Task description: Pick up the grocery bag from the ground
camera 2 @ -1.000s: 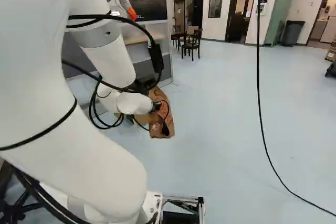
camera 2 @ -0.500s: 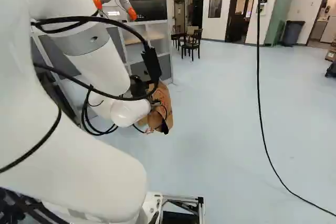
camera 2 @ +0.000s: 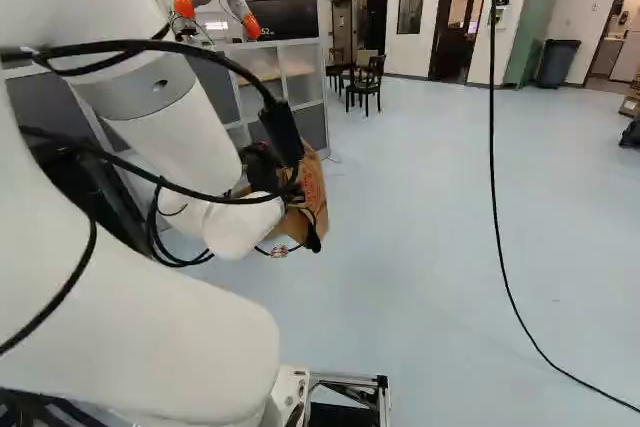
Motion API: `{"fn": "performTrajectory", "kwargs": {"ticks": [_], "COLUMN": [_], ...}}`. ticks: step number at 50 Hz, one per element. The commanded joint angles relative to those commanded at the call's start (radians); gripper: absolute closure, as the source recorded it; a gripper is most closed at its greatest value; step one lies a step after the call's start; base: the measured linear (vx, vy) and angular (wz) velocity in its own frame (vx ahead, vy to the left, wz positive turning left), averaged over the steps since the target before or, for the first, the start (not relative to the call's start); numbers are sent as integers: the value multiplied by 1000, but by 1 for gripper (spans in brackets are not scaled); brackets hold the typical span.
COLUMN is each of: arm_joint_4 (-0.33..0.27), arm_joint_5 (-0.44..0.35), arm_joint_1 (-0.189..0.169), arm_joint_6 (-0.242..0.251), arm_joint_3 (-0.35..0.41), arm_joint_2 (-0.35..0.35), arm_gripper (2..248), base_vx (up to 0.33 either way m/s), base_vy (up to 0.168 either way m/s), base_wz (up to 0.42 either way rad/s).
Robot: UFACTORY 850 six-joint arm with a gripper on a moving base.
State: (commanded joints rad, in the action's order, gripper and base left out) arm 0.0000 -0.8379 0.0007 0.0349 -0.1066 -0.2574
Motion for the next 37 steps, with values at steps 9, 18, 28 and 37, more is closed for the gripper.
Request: {"fn": "performTrajectory", "kwargs": {"ticks": [9, 18, 28, 37], "arm_joint_4": [0, 0, 0, 0], "arm_joint_5": [-21, -32, -35, -35], "arm_joint_1": [0, -1, -1, -1], "arm_joint_6": [-21, -32, -35, -35], "arm_joint_3": [11, 18, 19, 19], "arm_joint_2": [-13, -20, -22, -22], "arm_gripper": [229, 229, 229, 229], "base_vx": [0, 0, 0, 0], "base_vy": [0, 0, 0, 0], "base_wz": [0, 0, 0, 0]}}
